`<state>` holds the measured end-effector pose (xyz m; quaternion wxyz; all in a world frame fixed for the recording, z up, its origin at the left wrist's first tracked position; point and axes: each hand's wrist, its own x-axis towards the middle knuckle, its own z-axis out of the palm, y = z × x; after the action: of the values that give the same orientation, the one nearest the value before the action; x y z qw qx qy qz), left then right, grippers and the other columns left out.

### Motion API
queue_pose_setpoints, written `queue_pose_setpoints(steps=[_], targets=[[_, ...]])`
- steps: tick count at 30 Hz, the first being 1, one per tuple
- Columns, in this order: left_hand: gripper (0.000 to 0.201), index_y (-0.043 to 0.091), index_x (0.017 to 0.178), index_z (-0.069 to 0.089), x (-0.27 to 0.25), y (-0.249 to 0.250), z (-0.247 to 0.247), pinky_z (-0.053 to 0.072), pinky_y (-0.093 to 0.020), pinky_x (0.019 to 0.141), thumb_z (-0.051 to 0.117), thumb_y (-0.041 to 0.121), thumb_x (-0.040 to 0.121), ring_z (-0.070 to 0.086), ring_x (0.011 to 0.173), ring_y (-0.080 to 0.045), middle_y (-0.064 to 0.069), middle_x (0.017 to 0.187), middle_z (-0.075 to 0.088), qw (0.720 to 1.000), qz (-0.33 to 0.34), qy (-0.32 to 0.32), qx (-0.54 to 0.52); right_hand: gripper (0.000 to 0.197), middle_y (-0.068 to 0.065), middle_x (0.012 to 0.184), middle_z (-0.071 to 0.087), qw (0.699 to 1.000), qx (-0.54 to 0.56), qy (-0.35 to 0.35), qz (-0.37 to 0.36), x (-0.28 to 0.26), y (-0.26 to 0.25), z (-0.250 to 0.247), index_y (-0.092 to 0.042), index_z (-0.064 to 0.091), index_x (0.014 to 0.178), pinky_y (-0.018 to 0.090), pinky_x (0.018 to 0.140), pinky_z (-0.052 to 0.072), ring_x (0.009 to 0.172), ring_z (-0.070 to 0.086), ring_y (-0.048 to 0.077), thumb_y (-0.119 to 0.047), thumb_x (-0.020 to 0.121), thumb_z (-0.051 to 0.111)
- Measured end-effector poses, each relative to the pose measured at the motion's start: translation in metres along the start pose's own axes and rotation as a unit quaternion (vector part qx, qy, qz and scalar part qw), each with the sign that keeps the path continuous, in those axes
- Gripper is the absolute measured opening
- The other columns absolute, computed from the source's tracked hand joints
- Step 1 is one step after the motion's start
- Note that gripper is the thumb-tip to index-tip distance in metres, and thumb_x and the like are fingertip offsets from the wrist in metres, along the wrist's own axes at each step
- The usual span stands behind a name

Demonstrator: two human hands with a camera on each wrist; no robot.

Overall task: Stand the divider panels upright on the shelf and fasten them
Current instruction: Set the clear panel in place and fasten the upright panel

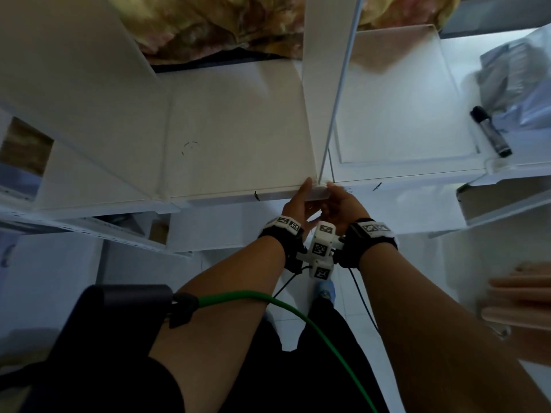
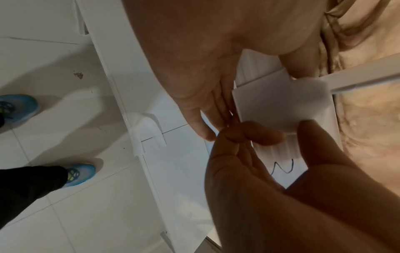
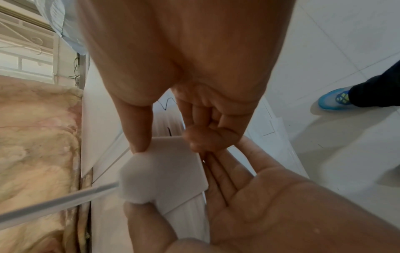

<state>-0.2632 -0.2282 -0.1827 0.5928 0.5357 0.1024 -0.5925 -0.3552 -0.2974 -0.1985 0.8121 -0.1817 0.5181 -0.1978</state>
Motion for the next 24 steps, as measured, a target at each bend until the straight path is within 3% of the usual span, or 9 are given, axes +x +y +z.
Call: queue_pose_setpoints(steps=[8,12,20,24], targets=[[0.049,0.013,0.126,0.066,0.004,0.001,-0.002,0.06,-0.033,0.069,0.072,0.043,0.087,0.067,0.106,-0.022,-0.009,0.127,0.068,0.999,0.006,-0.011,-0.037,0.047,0.001,0.065,0.058,1.0,0.005,0.014,-0.003,-0.009,-0.001,0.006,-0.006,0.066,0.116,0.027,0.053,0.048,0.049,0.055,0.012,-0.039,0.082,0.072],[0.053,0.012,0.13,0.064,0.008,0.0,-0.007,0.06,-0.035,0.078,0.072,0.042,0.087,0.067,0.114,-0.022,-0.011,0.124,0.07,0.999,0.014,-0.018,-0.033,0.049,0.0,0.064,0.06,1.0,-0.002,0.023,-0.013,-0.01,0.001,0.007,-0.006,0.064,0.12,0.024,0.049,0.047,0.053,0.055,0.01,-0.038,0.084,0.07],[0.049,0.006,0.126,0.066,0.009,0.001,-0.007,0.06,-0.031,0.076,0.073,0.035,0.087,0.073,0.1,-0.025,-0.017,0.115,0.073,0.998,0.031,-0.027,-0.047,0.043,0.0,0.069,0.064,0.999,-0.011,0.035,-0.02,-0.011,-0.003,0.008,-0.007,0.066,0.114,0.022,0.045,0.046,0.056,0.051,0.011,-0.036,0.082,0.073],[0.045,0.007,0.121,0.068,0.01,-0.001,-0.005,0.058,-0.034,0.084,0.075,0.034,0.086,0.071,0.106,-0.029,-0.018,0.112,0.074,0.998,0.032,-0.021,-0.051,0.044,0.002,0.074,0.064,0.999,-0.025,0.041,-0.019,-0.014,-0.005,0.008,-0.008,0.065,0.115,0.022,0.044,0.045,0.055,0.052,0.012,-0.037,0.083,0.072]])
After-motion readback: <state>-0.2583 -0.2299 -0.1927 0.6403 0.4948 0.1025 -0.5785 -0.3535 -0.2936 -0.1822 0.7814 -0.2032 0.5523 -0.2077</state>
